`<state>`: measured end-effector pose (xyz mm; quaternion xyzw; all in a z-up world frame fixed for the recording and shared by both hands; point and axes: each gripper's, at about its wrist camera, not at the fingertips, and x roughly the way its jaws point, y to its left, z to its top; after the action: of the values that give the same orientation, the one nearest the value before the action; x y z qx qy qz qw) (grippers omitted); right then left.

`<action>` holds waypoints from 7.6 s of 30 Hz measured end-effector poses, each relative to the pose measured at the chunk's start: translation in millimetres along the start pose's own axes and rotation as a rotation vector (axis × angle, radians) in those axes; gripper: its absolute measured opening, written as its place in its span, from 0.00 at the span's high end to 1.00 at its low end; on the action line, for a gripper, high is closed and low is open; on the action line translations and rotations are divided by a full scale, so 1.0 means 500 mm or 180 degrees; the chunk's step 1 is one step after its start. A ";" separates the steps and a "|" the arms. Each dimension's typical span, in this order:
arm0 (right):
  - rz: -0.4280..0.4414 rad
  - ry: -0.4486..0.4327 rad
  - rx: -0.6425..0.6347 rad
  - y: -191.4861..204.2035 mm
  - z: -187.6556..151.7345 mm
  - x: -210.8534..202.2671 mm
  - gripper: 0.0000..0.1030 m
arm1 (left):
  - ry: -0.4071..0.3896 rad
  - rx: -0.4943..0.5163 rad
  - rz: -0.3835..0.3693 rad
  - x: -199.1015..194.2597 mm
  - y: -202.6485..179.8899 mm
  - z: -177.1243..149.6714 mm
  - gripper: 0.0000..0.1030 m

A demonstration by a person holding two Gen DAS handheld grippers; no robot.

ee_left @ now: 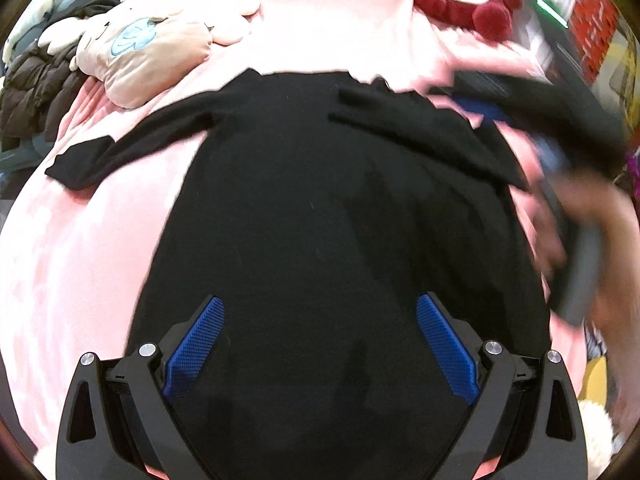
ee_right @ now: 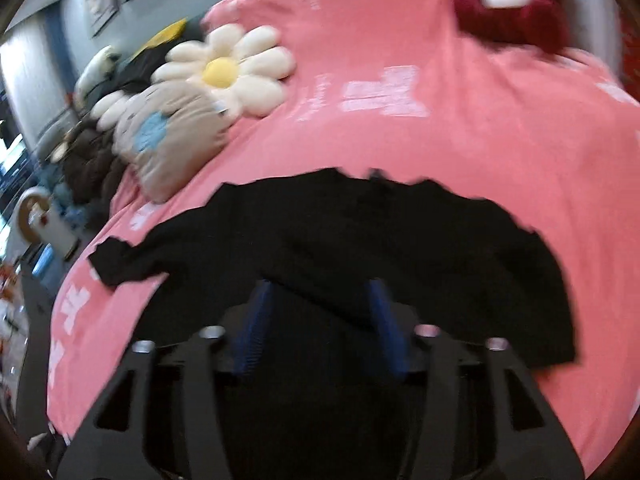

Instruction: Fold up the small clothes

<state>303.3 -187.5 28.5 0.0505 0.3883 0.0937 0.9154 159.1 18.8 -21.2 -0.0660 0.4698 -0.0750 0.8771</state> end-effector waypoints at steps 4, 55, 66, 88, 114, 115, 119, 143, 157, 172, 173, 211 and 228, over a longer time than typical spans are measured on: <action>-0.0584 0.0089 0.0292 -0.129 -0.075 -0.061 0.39 | -0.0043 -0.0180 -0.0224 0.039 0.003 0.108 0.08; -0.0861 0.0512 0.0445 -0.225 -0.083 0.098 0.50 | -0.0018 -0.0105 0.0122 0.270 -0.015 0.340 0.54; -0.1162 0.0296 0.0746 -0.291 -0.075 0.074 0.64 | 0.0004 0.0097 0.0301 0.306 -0.027 0.335 0.51; -0.0514 0.0199 0.0645 -0.243 0.049 0.068 0.91 | -0.0144 -0.0602 -0.0169 0.223 0.054 0.380 0.42; -0.0424 0.0221 0.0826 -0.312 0.062 0.142 0.59 | -0.0079 -0.0619 0.0285 0.325 0.116 0.415 0.95; -0.0490 0.0383 0.0660 -0.295 0.047 0.167 0.58 | -0.0057 -0.0609 0.0261 0.325 0.115 0.409 0.90; -0.0835 0.0507 0.0469 -0.260 0.020 0.168 0.56 | -0.0161 -0.0985 0.0021 0.286 0.156 0.386 0.41; -0.0501 0.0622 -0.0132 0.070 -0.240 0.026 0.09 | -0.0248 -0.2628 0.0657 0.177 0.769 0.276 0.98; -0.0511 0.0480 0.0522 -0.042 -0.207 -0.042 0.09 | -0.0686 0.0012 -0.1059 0.055 -0.062 0.484 0.66; -0.0032 0.0339 0.0982 -0.209 0.032 0.068 0.26 | 0.0289 -0.0522 -0.0389 0.165 -0.031 0.143 0.32; -0.0072 0.0394 0.0973 -0.206 0.042 0.097 0.28 | 0.0284 -0.0553 -0.0370 0.160 -0.022 0.135 0.32; -0.0651 0.0495 0.0952 -0.294 -0.131 0.010 0.54 | 0.0160 -0.1453 -0.0171 0.289 0.229 0.331 0.90; -0.0588 0.0421 0.1041 -0.276 -0.079 0.034 0.50 | 0.0263 -0.0895 0.0293 0.275 0.236 0.305 0.17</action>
<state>304.7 -318.0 -33.5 0.1564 0.4606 -0.0519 0.8722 370.1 114.8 -71.3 -0.1635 0.5138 0.0292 0.8417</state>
